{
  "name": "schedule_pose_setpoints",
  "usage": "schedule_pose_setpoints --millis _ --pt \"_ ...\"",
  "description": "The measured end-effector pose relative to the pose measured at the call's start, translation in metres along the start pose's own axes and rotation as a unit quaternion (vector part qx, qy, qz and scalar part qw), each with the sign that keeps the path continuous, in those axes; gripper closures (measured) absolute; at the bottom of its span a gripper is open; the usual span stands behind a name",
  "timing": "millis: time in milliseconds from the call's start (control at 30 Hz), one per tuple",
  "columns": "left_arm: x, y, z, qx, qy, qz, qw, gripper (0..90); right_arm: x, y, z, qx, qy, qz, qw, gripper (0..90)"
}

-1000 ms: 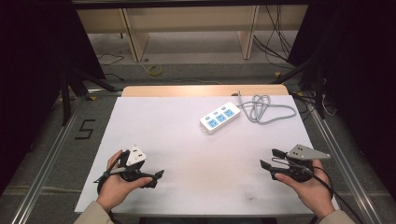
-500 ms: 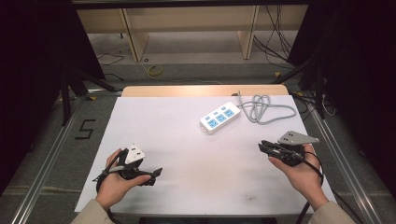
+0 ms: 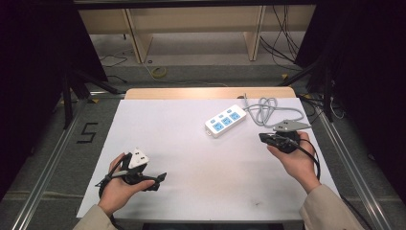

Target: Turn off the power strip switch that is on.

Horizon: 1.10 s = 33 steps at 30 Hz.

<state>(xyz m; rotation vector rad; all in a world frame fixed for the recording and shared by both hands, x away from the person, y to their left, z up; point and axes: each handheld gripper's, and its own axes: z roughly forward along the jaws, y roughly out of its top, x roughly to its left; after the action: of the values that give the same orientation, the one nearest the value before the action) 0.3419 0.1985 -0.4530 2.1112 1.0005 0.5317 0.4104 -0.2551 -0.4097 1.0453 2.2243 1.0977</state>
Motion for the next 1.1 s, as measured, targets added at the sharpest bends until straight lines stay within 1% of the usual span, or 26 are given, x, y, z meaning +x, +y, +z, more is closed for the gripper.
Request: schedule_pose_setpoints --millis 233,267,300,533,600,800,900,1033,1100 --pt "0.0 0.0 0.001 0.0 -0.001 -0.002 1.0 4.9 -0.002 0.01 0.017 0.007 -0.002 0.001 1.0 90.0" --pt "0.0 0.0 0.001 0.0 -0.001 -0.002 1.0 4.9 -0.002 0.011 0.019 0.008 -0.001 0.004 1.0 90.0" --pt "0.0 0.0 0.001 0.0 -0.001 -0.003 1.0 4.9 -0.003 0.013 0.022 0.01 -0.002 0.001 0.9999 90.0" --pt "0.0 -0.001 0.001 0.001 -0.001 -0.003 1.0 5.2 -0.004 0.023 0.038 0.017 -0.002 0.005 0.9998 90.0" --pt "0.0 -0.001 0.002 0.001 -0.001 -0.003 1.0 5.2 -0.004 0.026 0.043 0.02 -0.002 0.002 0.9998 90.0" --pt "0.0 -0.001 0.002 0.002 -0.001 -0.003 1.0 5.3 -0.004 0.031 0.053 0.025 -0.001 0.002 0.9997 90.0" --pt "-0.001 0.0 0.002 0.001 -0.006 -0.003 1.0 5.8 -0.004 0.034 0.058 0.025 0.0 0.001 0.9997 90.0" --pt "-0.001 0.0 0.002 0.002 -0.005 -0.002 1.0 5.9 -0.003 0.037 0.064 0.028 0.002 0.0 0.9996 90.0" --pt "-0.001 0.0 0.003 0.001 -0.004 -0.004 1.0 5.9 -0.003 0.038 0.067 0.028 0.003 0.002 0.9996 90.0"
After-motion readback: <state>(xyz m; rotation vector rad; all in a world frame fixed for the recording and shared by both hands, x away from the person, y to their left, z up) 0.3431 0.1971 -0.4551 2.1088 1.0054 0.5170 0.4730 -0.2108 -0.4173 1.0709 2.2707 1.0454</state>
